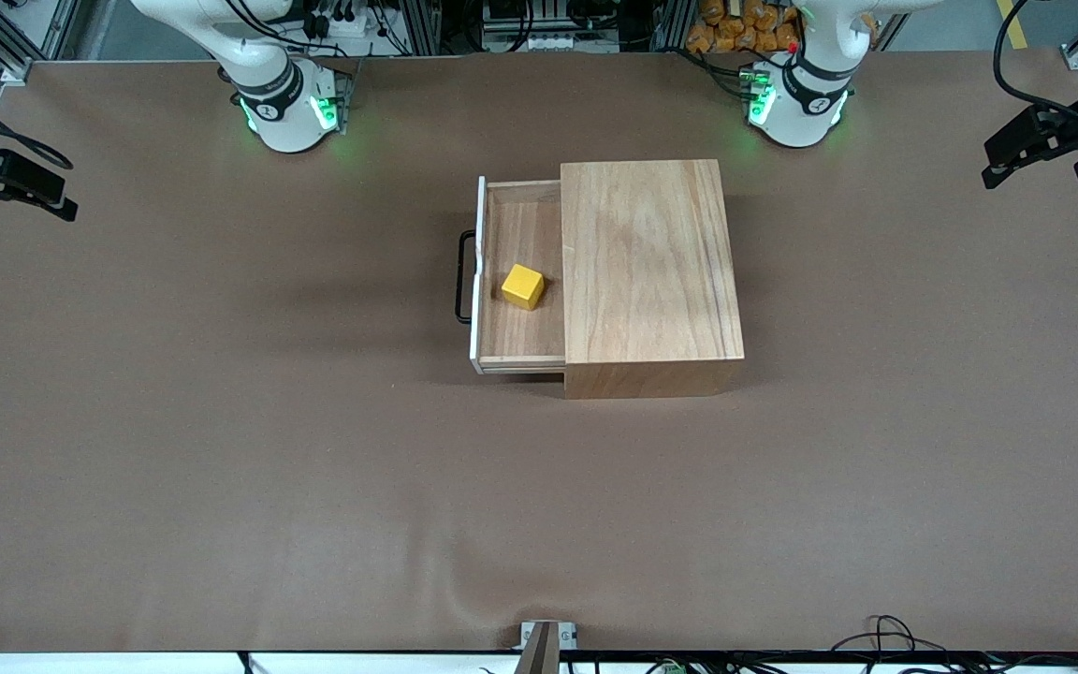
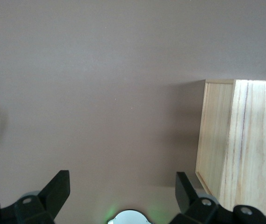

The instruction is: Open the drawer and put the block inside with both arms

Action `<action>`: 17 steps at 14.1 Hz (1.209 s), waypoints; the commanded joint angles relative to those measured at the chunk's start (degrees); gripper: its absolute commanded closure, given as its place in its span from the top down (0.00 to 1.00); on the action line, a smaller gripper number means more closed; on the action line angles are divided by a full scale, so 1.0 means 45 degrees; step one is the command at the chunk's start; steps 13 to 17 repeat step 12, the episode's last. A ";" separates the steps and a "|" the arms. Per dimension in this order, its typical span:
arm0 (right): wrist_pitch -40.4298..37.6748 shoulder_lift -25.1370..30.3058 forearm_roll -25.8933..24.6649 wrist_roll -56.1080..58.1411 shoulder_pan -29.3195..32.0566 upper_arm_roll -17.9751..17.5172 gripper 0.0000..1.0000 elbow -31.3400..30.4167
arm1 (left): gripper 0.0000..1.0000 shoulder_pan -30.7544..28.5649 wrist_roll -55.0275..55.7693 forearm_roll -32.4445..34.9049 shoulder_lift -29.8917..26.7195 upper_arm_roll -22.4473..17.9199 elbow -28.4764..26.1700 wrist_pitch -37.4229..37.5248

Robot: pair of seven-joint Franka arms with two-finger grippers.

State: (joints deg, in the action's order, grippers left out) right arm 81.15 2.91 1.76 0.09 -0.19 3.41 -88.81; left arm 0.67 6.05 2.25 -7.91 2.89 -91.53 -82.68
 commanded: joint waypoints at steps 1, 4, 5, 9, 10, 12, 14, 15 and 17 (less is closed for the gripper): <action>-0.0006 0.0154 -0.0215 -0.0138 -0.0114 0.0238 1.00 -0.0108 | 1.00 -0.0169 0.0004 -0.0149 -0.0371 0.0081 -0.0343 -0.0202; 0.0033 0.0135 -0.0137 -0.0119 -0.0094 0.0239 1.00 -0.0108 | 1.00 -0.0130 -0.0209 -0.0091 -0.0274 0.0159 -0.0266 -0.0202; 0.0052 0.0115 -0.0136 -0.0119 -0.0133 0.0239 1.00 -0.0089 | 1.00 -0.0071 -0.0230 -0.0091 -0.0254 0.0179 -0.0226 -0.0202; 0.0033 0.0076 -0.0117 -0.0041 -0.0114 0.0219 1.00 -0.0011 | 1.00 -0.0012 -0.0289 -0.0149 0.0096 0.0218 0.0202 -0.0163; 0.0072 0.0076 -0.0098 -0.0040 -0.0094 0.0220 1.00 0.0009 | 1.00 -0.0012 -0.0289 -0.0188 0.0097 0.0237 0.0242 -0.0163; 0.0092 0.0076 -0.0117 -0.0021 -0.0114 0.0220 1.00 0.0009 | 1.00 -0.0012 -0.0270 -0.0247 0.0117 0.0335 0.0282 -0.0143; 0.0092 0.0076 -0.0117 -0.0021 -0.0114 0.0220 1.00 0.0009 | 1.00 -0.0012 -0.0270 -0.0247 0.0117 0.0335 0.0282 -0.0143; 0.0092 0.0076 -0.0117 -0.0021 -0.0114 0.0220 1.00 0.0009 | 1.00 -0.0012 -0.0270 -0.0247 0.0117 0.0335 0.0282 -0.0143; 0.0092 0.0076 -0.0117 -0.0021 -0.0114 0.0220 1.00 0.0009 | 1.00 -0.0012 -0.0270 -0.0247 0.0117 0.0335 0.0282 -0.0143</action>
